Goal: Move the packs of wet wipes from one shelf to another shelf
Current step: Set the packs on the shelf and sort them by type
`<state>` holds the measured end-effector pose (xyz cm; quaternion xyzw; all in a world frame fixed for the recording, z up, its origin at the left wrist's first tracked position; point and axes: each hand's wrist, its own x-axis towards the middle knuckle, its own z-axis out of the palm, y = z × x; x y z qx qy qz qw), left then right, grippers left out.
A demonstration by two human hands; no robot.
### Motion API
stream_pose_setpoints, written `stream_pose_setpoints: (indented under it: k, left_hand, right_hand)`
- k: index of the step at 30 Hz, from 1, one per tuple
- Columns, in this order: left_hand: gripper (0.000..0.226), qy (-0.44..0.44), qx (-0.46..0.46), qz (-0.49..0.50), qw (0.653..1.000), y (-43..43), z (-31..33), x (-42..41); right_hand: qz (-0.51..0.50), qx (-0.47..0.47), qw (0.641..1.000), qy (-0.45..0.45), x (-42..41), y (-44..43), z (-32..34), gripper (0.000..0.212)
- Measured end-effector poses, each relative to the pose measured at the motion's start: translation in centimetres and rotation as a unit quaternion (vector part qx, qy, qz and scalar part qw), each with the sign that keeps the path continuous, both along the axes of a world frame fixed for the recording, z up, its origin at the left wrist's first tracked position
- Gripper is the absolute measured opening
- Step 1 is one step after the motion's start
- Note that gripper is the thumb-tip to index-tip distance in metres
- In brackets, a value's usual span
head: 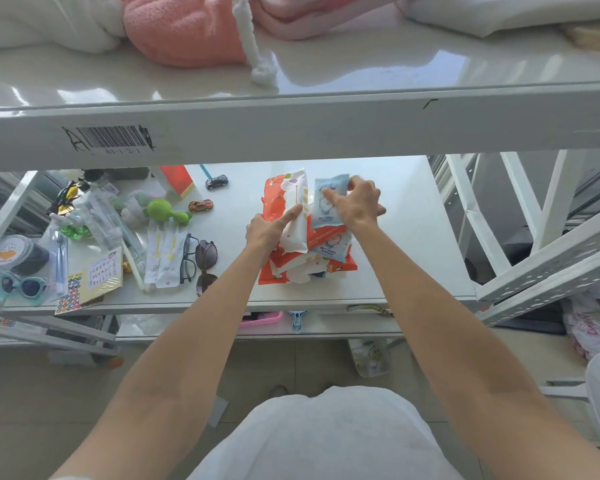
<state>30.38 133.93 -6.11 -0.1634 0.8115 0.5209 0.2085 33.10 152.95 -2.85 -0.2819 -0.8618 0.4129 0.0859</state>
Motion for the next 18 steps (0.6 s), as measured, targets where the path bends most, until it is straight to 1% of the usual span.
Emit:
stream_pose_setpoints:
  k: [2, 3, 4, 6, 8, 9, 11, 12, 14, 16, 18]
  left_hand:
    - [0.137, 0.003, -0.015, 0.004, 1.0, 0.2, -0.2, -0.2]
    - [0.139, 0.004, -0.02, 0.007, 1.0, 0.2, -0.3, -0.3]
    - [0.139, 0.007, -0.026, 0.009, 1.0, 0.3, -0.2, -0.3]
    - [0.135, 0.021, -0.032, 0.013, 0.999, 0.4, 0.2, -0.1]
    - [0.125, 0.047, -0.036, 0.016, 0.998, 0.4, 0.6, 0.2]
    - [0.121, 0.062, -0.034, 0.016, 0.997, 0.4, 0.7, 0.3]
    - [0.119, 0.076, -0.033, 0.012, 0.996, 0.3, 1.0, 0.6]
    - [0.119, 0.081, -0.035, 0.008, 0.996, 0.2, 1.1, 0.8]
    - [0.121, 0.089, -0.039, -0.001, 0.995, 0.1, 1.3, 1.2]
    - [0.119, 0.094, -0.044, -0.004, 0.995, -0.1, 1.9, 1.6]
    - [0.108, 0.12, -0.055, -0.002, 0.991, -0.1, 2.4, 2.4]
  right_hand:
    - [-0.04, -0.084, 0.992, 0.08, 0.3, 2.4, 0.8, 0.033]
    - [-0.069, -0.108, 0.985, 0.112, 0.7, 4.0, 1.1, 0.029]
    - [-0.103, -0.121, 0.979, 0.131, 1.2, 5.7, 0.7, 0.026]
    - [-0.171, -0.13, 0.968, 0.128, 2.8, 8.8, -1.0, 0.028]
    - [-0.214, -0.133, 0.966, 0.062, 4.2, 10.9, -4.2, 0.038]
    - [-0.215, -0.142, 0.966, 0.018, 4.9, 11.3, -5.8, 0.041]
    - [-0.186, -0.138, 0.97, -0.072, 6.2, 11.0, -8.8, 0.042]
    - [-0.168, -0.117, 0.972, -0.112, 6.6, 10.5, -9.9, 0.041]
    - [-0.147, -0.029, 0.972, -0.181, 7.5, 9.3, -11.5, 0.044]
    - [-0.142, 0.038, 0.967, -0.208, 8.1, 8.5, -11.8, 0.05]
    - [-0.139, 0.064, 0.969, -0.193, 8.2, 8.1, -11.6, 0.055]
